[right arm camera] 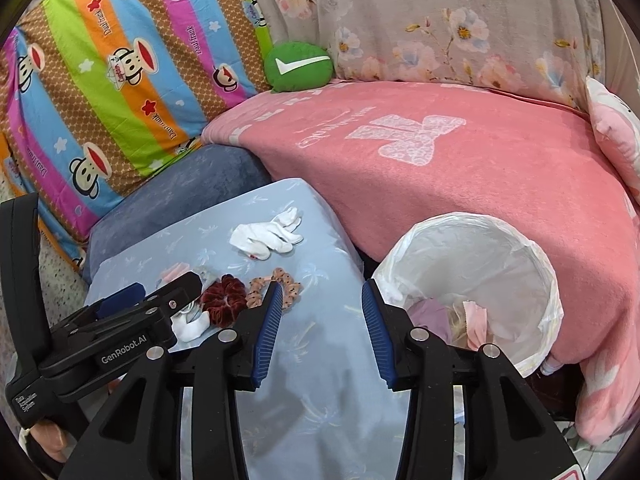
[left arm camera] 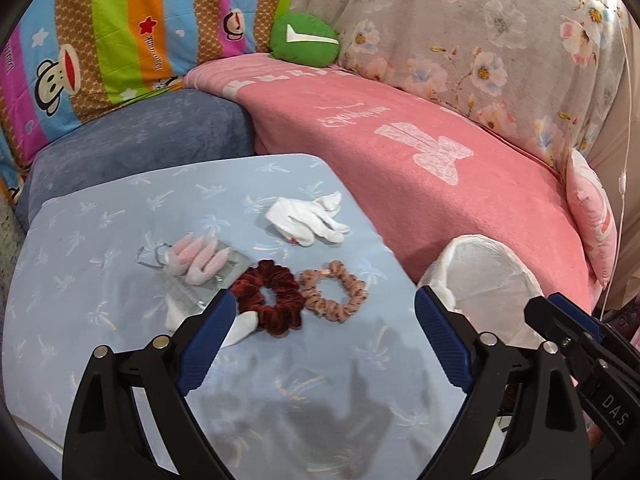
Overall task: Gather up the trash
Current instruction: 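Move both open tools back over the remaining items on the table, then grasp the pink sheer cloth with the left tool while the right grasps the dark red scrunchie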
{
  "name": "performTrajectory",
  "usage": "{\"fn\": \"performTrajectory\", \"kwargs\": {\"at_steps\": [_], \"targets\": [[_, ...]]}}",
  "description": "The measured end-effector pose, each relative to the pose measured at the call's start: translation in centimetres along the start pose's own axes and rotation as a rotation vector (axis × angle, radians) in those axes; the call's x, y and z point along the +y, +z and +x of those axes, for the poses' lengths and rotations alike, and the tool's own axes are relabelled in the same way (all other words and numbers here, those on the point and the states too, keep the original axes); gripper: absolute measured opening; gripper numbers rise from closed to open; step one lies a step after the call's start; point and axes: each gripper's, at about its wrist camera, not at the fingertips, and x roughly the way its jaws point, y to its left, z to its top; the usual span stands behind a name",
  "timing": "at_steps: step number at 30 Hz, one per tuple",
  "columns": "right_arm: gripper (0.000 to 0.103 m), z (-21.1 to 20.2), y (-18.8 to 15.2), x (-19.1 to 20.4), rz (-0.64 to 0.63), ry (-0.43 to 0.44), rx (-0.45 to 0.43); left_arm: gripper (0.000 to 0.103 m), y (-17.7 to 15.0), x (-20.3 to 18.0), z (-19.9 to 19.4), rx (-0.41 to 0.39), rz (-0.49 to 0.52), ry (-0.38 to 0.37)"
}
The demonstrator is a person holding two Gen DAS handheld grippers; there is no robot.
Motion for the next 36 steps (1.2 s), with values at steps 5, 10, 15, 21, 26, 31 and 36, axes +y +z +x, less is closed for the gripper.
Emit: {"fn": "performTrajectory", "kwargs": {"at_steps": [5,10,15,21,26,31,36], "targets": [[0.043,1.3,-0.7,1.5,-0.022,0.006,0.029,0.089,-0.2,2.7,0.5,0.014,-0.044,0.032],[0.044,3.1,-1.2,3.5,-0.044,0.019,0.060,0.090,-0.4,5.6,1.2,0.028,-0.076,0.073],[0.047,5.3,-1.4,5.4,-0.068,0.037,0.087,0.091,-0.4,8.0,2.4,0.052,-0.102,0.108],[0.050,8.2,-1.3,7.2,-0.087,0.048,0.116,0.091,0.0,9.9,4.6,0.080,-0.113,0.133],[0.051,10.8,-0.9,8.2,-0.104,0.053,0.141,0.091,0.8,10.9,7.1,0.111,-0.120,0.140],[0.051,13.3,-0.8,9.3,-0.099,0.070,0.169,0.090,1.3,11.5,8.6,0.118,-0.128,0.129],[0.051,15.7,-1.0,10.4,-0.108,0.075,0.197,0.072,1.3,12.8,9.6,0.139,-0.193,0.091]]}}
